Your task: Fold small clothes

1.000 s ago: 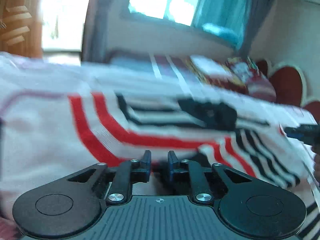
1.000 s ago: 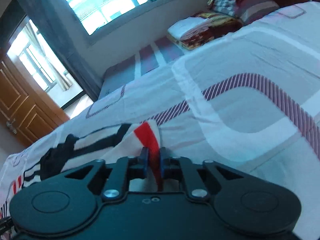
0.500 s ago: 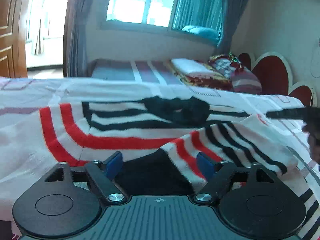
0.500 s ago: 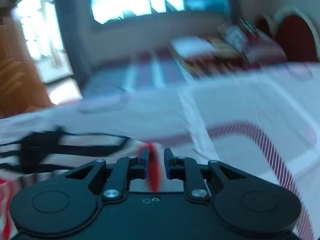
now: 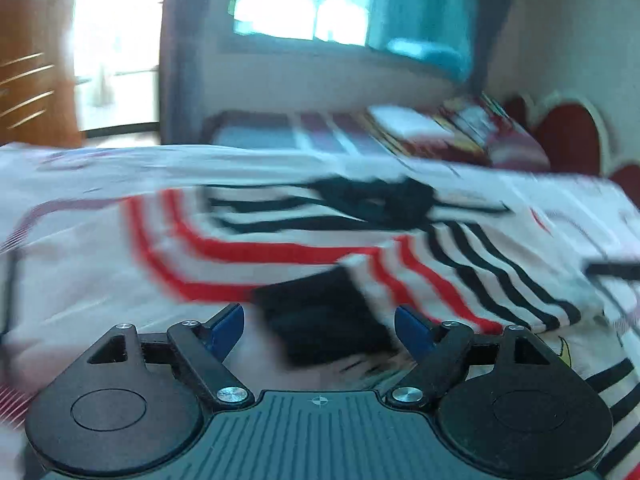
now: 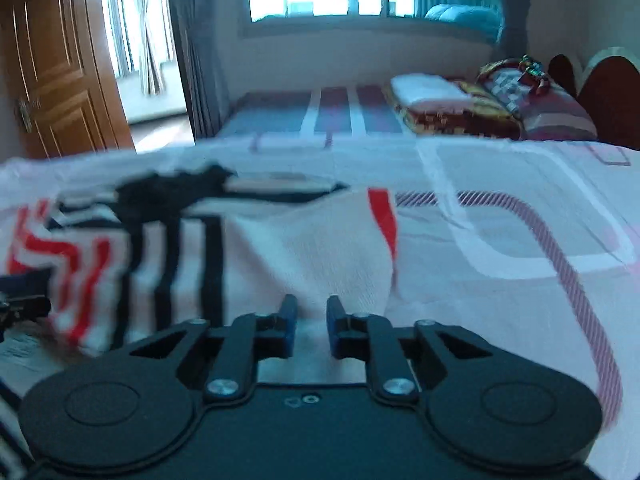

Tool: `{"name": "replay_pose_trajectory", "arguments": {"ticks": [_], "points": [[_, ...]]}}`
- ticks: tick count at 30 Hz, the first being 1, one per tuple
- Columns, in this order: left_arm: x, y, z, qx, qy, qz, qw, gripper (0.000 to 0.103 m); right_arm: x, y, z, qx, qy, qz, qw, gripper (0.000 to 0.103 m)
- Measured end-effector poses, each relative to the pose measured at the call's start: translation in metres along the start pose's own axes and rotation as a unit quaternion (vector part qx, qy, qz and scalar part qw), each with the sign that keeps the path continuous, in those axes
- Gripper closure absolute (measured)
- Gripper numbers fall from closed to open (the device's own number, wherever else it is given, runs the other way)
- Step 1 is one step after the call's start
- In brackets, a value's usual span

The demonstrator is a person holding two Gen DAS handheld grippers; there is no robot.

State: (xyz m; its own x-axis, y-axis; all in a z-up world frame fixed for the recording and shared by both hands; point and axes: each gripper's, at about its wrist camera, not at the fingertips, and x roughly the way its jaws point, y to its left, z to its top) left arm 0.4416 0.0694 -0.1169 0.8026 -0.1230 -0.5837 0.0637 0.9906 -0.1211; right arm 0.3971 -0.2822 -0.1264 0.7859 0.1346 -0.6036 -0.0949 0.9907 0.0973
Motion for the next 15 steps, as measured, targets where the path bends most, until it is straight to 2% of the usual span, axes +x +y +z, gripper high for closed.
{"name": "replay_pose_trajectory", "arguments": {"ticks": [2,4,6,8,10,11,12,13,15], "points": [[-0.030,0.039,-0.014,-0.049,-0.014,0.027,0.9983,0.021,-0.019,0.001,-0.010,-0.001,-0.003,0.012,1.000,0.085],[-0.054,0.086,-0.032,-0.114,-0.008,0.058,0.9917,0.021,-0.040,0.004,-0.021,0.001,-0.009,0.022,1.000,0.085],[-0.082,0.139,-0.056,-0.207,-0.003,0.085,0.9747,0.021,-0.056,0.006,-0.031,0.010,-0.007,0.034,0.999,0.085],[-0.110,0.182,-0.077,-0.281,-0.020,0.107,0.9535,0.021,-0.063,0.010,-0.034,0.021,-0.006,0.044,0.999,0.085],[-0.133,0.217,-0.092,-0.334,-0.041,0.119,0.9340,0.024,-0.066,0.020,-0.036,0.033,-0.001,0.063,0.997,0.085],[-0.141,0.234,-0.098,-0.362,-0.051,0.117,0.9235,0.032,-0.065,0.028,-0.036,0.036,0.000,0.070,0.997,0.085],[-0.144,0.249,-0.101,-0.382,-0.055,0.114,0.9153,0.047,-0.066,0.037,-0.037,0.037,0.000,0.076,0.996,0.084],[-0.146,0.266,-0.105,-0.405,-0.058,0.113,0.9054,0.049,-0.067,0.046,-0.038,0.038,0.002,0.084,0.996,0.082],[-0.143,0.286,-0.107,-0.420,-0.066,0.133,0.8951,0.049,-0.065,0.063,-0.040,0.049,0.005,0.104,0.993,0.081]]}}
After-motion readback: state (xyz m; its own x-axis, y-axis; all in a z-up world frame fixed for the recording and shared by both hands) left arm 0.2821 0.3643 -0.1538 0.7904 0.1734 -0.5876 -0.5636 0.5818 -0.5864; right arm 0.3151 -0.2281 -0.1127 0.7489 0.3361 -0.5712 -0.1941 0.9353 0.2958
